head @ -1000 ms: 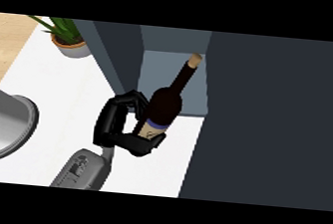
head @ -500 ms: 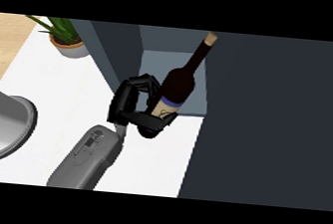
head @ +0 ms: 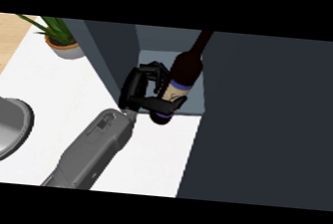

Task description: Pick up the wine, place it into the cabinet and close the cabinet

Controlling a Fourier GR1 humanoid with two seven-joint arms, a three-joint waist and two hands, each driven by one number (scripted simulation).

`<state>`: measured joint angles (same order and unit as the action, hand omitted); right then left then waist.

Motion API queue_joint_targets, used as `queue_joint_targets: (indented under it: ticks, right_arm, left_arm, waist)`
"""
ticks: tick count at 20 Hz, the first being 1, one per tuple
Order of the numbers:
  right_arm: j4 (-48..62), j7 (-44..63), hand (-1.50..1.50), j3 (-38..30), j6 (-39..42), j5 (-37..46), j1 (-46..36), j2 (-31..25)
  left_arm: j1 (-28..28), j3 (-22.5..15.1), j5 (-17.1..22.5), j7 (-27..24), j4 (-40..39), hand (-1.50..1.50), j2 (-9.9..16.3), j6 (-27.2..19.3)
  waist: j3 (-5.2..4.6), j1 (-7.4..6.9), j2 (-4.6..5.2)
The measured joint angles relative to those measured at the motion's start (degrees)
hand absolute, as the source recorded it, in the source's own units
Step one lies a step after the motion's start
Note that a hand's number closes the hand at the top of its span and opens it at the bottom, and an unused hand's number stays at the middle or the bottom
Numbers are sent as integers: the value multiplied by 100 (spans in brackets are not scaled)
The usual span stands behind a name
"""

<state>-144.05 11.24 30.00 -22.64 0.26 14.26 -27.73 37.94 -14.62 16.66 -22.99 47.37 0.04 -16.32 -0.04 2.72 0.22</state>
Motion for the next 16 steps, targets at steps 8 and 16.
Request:
queue_joint_targets:
  ticks: [8, 16]
  right_arm:
    - [5, -181, -150, 11, 132, -66, 116, 45]
    - [40, -452, -150, 26, 311, -128, 289, 92]
  left_arm:
    - [825, -101, 395, -180, -1111, 150, -2, -243]
    - [1538, -34, 594, -144, -2233, 150, -4, -504]
  waist:
    - [0, 105, 24]
    - [1, 229, 62]
